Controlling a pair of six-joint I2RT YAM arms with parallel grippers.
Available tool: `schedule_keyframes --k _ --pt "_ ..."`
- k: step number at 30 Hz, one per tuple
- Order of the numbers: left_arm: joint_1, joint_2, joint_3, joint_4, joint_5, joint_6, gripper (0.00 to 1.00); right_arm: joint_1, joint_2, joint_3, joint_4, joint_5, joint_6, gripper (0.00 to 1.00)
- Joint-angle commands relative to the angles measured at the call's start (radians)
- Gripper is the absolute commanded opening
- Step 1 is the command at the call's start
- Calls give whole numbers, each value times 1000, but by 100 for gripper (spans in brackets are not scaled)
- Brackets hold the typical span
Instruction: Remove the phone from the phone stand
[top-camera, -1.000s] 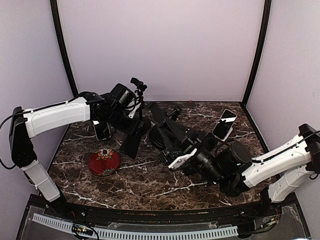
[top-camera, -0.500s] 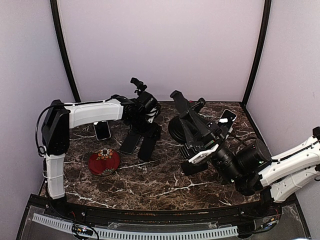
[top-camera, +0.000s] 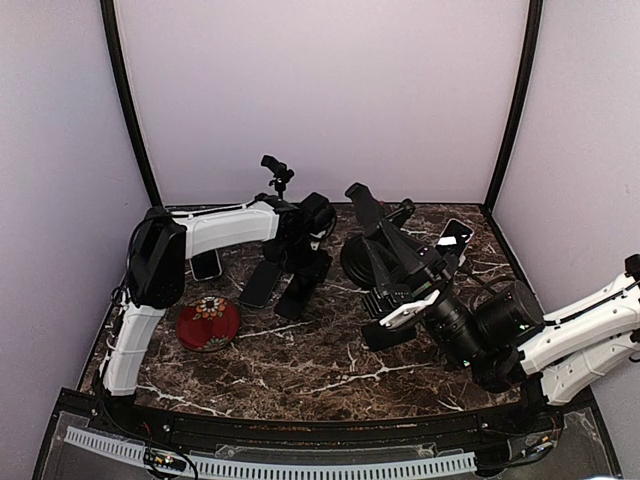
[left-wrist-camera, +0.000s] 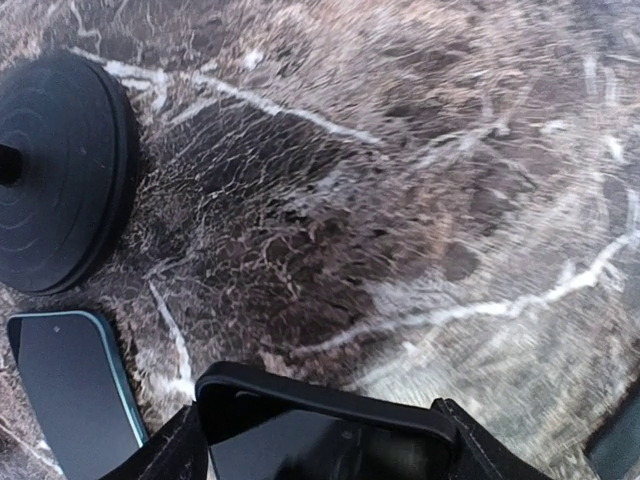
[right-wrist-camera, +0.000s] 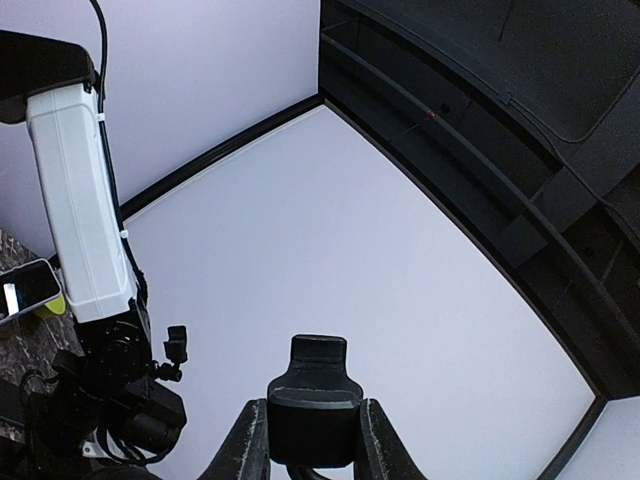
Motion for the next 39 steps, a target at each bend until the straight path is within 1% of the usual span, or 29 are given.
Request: schedule_keyframes --k 1,4,7,12,17,23,25,26,27,32,35,39 --pt "-4 49 70 -77 -42 -24 40 12 -36 -1 114 -16 -26 3" --pt "-4 83 100 -115 -87 -21 40 11 -43 -2 110 -18 -25 3" --pt "-4 92 100 -102 -73 -25 43 11 -47 -1 102 -18 -25 3" --pt "-4 84 118 -101 -43 -36 53 11 -43 6 97 -12 -31 3" --pt "-7 6 135 -81 5 -30 69 -5 -38 45 55 -22 1 3" --pt "-7 -154 114 -75 6 -19 82 -60 -2 130 -3 -69 53 3" --pt "-7 -221 75 -67 -8 -17 89 -87 19 158 -7 -91 76 3" --pt "-7 -258 45 -55 -21 -17 97 -103 32 174 -13 -99 97 3" --pt "-5 -295 14 -40 -34 -17 98 -121 43 190 -21 -106 116 3" --pt "5 -492 -170 34 -79 -32 99 -197 135 252 -29 -122 151 3" --pt "21 -594 -263 67 -135 -46 99 -247 203 273 -22 -129 172 2" --pt "59 -709 -389 123 -163 -50 99 -323 283 260 -28 -219 218 2"
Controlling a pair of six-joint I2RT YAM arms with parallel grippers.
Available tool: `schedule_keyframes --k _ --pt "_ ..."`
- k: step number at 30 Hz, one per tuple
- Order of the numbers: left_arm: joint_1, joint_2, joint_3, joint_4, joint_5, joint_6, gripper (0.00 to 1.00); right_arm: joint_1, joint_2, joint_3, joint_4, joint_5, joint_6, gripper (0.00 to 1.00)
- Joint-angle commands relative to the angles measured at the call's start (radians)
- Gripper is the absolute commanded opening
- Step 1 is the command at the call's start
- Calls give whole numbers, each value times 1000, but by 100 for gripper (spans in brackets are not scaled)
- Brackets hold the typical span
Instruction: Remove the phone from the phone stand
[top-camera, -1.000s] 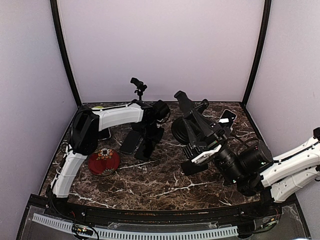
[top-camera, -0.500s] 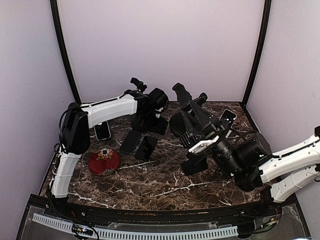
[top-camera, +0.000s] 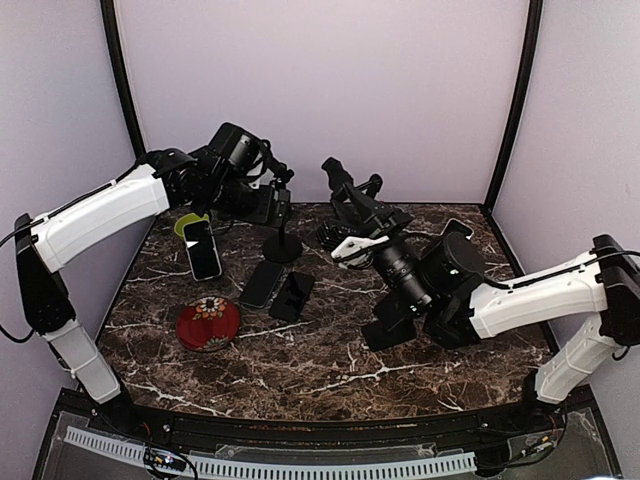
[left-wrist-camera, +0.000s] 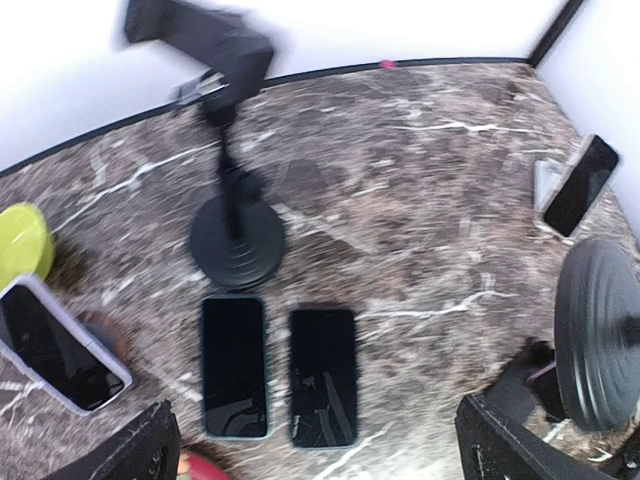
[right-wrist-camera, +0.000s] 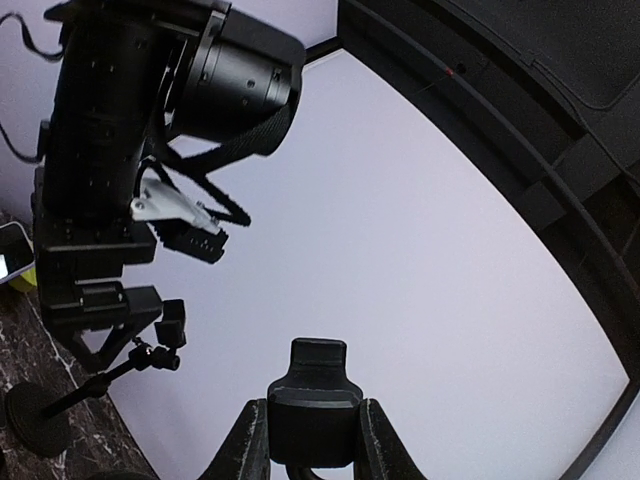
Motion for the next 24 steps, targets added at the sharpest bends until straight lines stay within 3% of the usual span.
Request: schedule_keyframes --k 1,9,13,18,24 --pt "48 -103 -118 56 -60 -13 99 -80 65 20 64 -132 46 2" --pt "86 -219 -258 169 -41 39 99 -154 262 8 198 -294 4 0" --pt "88 -313 -350 304 129 322 98 -155 284 2 231 -362 -6 0" --pt "88 -474 -472 491 394 509 93 -141 228 -28 199 -411 -1 0" --pt "88 -411 -390 354 626 613 87 -75 149 -48 120 -431 -33 0"
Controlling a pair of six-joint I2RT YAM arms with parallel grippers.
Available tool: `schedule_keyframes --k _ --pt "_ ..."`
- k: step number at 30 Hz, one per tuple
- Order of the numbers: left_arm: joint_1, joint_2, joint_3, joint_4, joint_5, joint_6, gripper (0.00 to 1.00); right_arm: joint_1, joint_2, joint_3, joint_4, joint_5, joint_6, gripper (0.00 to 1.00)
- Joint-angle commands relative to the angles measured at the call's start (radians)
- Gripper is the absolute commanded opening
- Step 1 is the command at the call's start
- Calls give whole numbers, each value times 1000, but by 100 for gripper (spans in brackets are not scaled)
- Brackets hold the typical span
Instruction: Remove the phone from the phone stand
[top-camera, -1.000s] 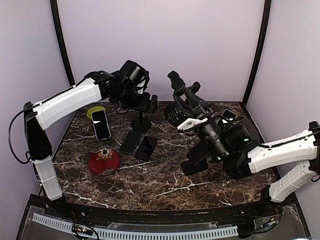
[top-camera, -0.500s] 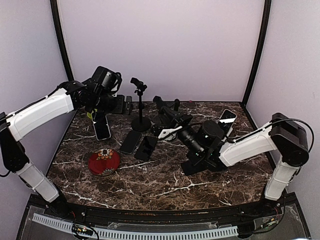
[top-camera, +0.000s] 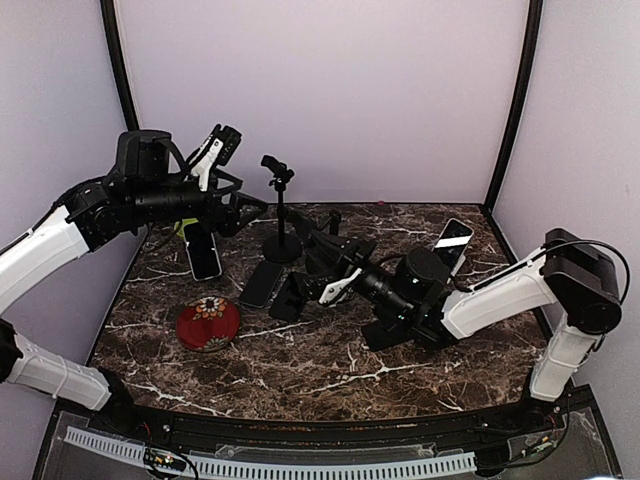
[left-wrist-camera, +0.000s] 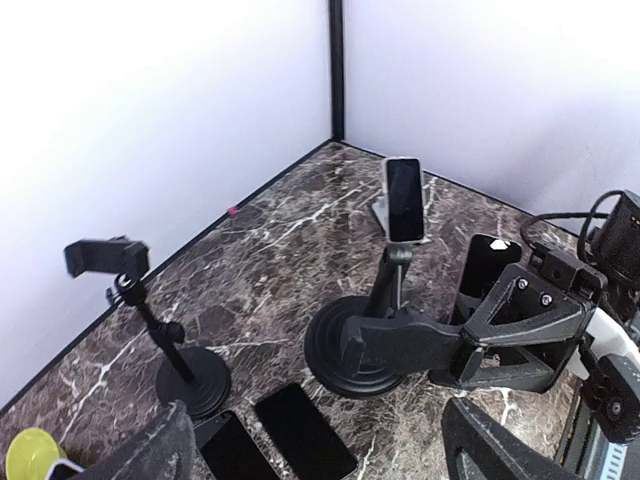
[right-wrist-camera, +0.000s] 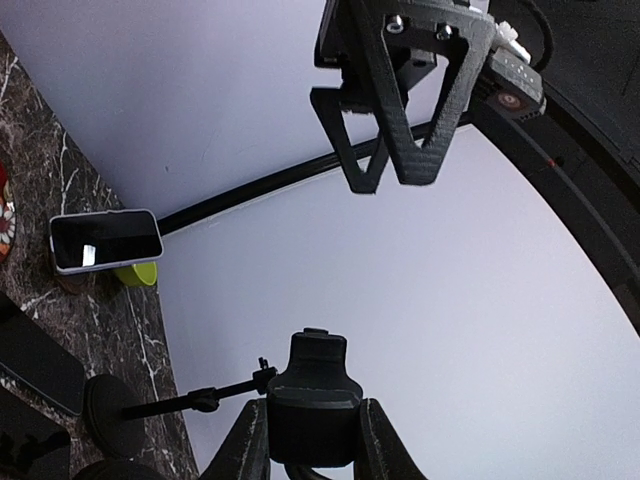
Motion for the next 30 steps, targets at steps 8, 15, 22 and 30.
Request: schedule_keyframes --k 8,15,22,30 --pt "3 31 -5 -26 456 71 80 155 -178 -60 59 12 -101 0" --pt "-1 47 -46 -23 547 10 65 184 -190 -103 68 50 -104 0" --pt "-15 78 -40 -9 626 -20 51 199 -201 -108 73 55 -117 0" --pt "-33 110 -37 9 569 -27 49 207 -203 -111 83 59 -127 0"
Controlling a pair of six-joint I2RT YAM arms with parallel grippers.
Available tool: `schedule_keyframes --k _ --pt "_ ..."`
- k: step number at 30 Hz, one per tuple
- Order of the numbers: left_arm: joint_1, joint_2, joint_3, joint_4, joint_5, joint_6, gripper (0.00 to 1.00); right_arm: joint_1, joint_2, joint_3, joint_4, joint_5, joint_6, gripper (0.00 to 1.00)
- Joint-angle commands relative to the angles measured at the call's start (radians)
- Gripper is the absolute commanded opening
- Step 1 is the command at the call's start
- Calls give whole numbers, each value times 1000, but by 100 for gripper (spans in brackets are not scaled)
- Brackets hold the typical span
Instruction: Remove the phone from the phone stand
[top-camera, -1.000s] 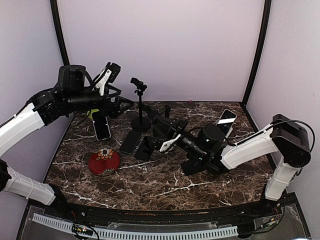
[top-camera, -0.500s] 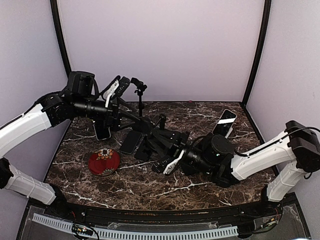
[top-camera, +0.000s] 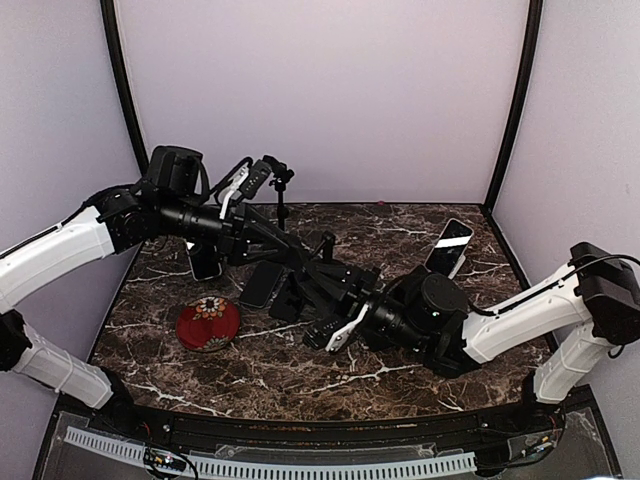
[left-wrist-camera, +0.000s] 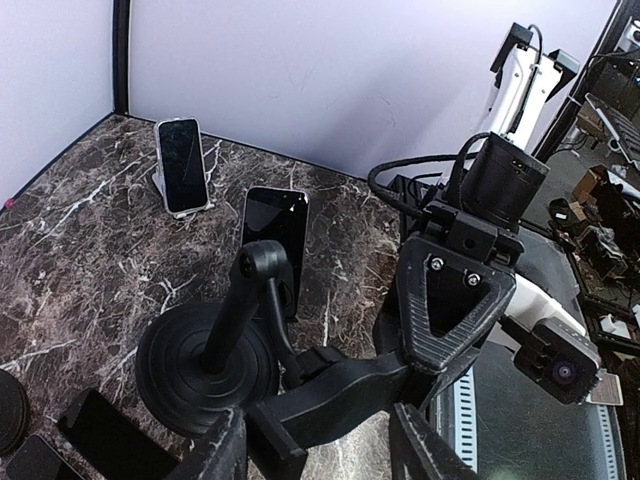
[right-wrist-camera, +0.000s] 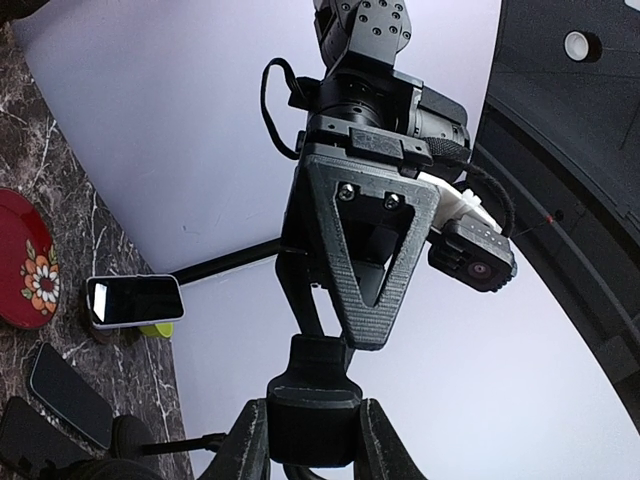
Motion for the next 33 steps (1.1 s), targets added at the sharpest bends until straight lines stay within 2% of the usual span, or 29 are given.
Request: schedule_keyframes --k 1,8,11,14,16,19,23,26,29,33 --pt "-19 24 -2 19 -36 -5 48 14 -43 4 120 8 -40 0" --pt "-23 44 -4 22 -29 6 40 14 -52 7 115 13 -49 0" --pt "-23 49 -8 19 -50 9 49 13 -56 5 120 9 -52 0" --pt "-23 62 -7 26 -11 10 36 16 -59 6 115 6 -46 0" --pt "-23 68 -5 31 65 10 28 15 -55 5 121 10 -47 0" --pt "-23 62 -9 43 71 11 16 14 -49 0 135 18 -42 0" --pt "-23 60 -8 59 65 8 10 14 -43 -10 147 30 -37 2" --pt "-23 63 -9 77 52 2 2 13 -33 -15 169 42 -39 8" --pt "-23 62 -23 108 38 -6 0 7 -27 -22 177 59 -41 28" --pt "-23 64 -38 155 39 -14 0 -12 -33 -41 180 82 -37 44"
